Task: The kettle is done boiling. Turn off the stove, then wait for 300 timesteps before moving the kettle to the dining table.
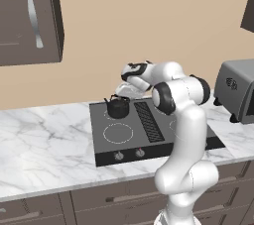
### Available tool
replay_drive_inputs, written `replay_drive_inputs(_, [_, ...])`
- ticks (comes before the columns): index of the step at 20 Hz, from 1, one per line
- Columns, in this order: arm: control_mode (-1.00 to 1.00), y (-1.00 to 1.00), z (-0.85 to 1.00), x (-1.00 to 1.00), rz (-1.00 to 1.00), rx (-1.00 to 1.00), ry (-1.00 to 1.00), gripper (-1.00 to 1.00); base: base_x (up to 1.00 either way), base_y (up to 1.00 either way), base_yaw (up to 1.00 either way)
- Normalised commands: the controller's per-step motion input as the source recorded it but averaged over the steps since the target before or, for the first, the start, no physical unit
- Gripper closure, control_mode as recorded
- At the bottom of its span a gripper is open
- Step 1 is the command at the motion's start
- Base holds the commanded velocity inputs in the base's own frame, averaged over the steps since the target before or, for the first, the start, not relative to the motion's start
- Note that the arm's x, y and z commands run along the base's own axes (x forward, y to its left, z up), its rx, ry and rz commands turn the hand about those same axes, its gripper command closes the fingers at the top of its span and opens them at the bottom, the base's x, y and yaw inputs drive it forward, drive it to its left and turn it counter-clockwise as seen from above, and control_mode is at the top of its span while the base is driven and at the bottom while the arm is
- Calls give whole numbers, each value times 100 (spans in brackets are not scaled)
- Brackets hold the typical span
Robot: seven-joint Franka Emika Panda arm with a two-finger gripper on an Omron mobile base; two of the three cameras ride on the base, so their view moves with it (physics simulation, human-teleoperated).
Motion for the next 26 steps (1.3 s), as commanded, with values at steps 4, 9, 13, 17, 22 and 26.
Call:
replay_drive_inputs(4, [-100, 0, -14, 5, 5, 0, 0, -100, 0, 0, 0])
replay_drive_inputs(9, [-100, 2, -16, 0, 5, 0, 0, -100, 0, 0, 0])
replay_drive_inputs(13, [-100, 13, -17, 0, 3, 0, 0, 100, 0, 0, 0])
replay_drive_inputs(17, [-100, 15, -19, 0, 3, 0, 2, 100, 0, 0, 0])
replay_drive_inputs(22, [-100, 12, -7, -2, 1, 0, 3, 100, 0, 0, 0])
replay_drive_inputs(26, [-100, 0, 0, -19, 0, 0, 0, 100, 0, 0, 0])
